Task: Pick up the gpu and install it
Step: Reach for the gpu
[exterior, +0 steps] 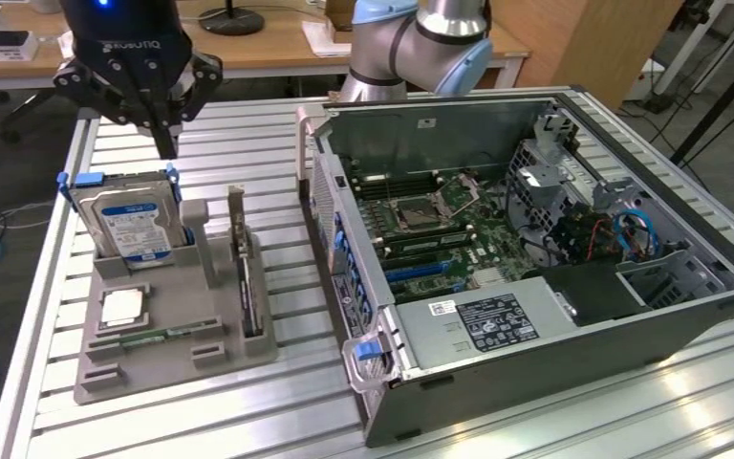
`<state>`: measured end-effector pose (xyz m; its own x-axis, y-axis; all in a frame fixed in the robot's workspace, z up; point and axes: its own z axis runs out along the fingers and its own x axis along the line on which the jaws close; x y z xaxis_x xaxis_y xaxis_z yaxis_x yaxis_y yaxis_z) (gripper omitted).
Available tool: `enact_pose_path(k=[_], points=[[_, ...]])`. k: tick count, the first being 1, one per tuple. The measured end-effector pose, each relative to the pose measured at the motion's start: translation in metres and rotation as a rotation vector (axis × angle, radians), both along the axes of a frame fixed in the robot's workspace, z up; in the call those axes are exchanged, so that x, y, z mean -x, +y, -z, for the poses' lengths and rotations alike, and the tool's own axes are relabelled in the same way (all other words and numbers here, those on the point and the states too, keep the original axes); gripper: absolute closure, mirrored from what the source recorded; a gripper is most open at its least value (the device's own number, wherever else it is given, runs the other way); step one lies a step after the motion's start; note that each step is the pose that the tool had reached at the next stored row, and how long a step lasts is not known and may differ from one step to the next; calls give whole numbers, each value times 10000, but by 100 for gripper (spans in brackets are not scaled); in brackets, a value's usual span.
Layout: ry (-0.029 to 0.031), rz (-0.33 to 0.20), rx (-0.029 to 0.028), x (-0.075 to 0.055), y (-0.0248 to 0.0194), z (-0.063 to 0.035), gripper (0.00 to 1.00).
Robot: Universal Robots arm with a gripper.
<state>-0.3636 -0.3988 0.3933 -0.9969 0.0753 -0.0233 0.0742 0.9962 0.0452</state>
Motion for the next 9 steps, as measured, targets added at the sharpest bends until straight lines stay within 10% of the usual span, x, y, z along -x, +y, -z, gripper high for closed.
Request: enact_pose_path(k=[9], points=[[0, 0, 0, 91, 0, 0, 89]])
